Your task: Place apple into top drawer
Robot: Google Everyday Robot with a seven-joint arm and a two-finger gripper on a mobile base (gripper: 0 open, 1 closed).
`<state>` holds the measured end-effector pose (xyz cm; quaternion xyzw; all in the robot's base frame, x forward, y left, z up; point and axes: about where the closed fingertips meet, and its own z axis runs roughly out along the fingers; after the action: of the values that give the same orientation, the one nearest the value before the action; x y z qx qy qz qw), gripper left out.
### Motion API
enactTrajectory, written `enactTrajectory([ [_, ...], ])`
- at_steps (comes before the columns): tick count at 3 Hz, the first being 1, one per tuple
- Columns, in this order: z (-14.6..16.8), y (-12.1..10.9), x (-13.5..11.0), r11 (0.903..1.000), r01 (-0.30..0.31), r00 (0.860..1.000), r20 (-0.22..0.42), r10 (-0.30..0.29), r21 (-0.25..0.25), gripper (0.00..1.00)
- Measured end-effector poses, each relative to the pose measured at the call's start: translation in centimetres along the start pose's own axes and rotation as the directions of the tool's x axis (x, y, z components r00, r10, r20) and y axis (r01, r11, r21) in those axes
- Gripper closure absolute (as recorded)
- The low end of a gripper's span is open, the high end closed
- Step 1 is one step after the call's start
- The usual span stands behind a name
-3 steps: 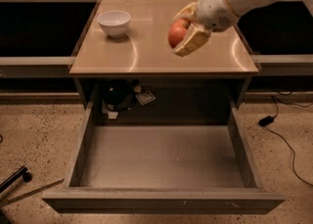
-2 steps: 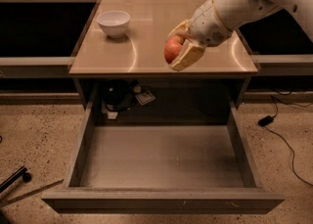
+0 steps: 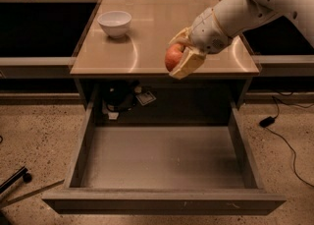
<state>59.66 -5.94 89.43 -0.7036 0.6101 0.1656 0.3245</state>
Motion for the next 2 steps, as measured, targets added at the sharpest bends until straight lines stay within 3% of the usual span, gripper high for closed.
enactTrajectory([
  [2, 4.3, 4.7, 4.1, 0.9979, -0.052, 0.997, 0.046, 0.054, -0.039, 1.0],
])
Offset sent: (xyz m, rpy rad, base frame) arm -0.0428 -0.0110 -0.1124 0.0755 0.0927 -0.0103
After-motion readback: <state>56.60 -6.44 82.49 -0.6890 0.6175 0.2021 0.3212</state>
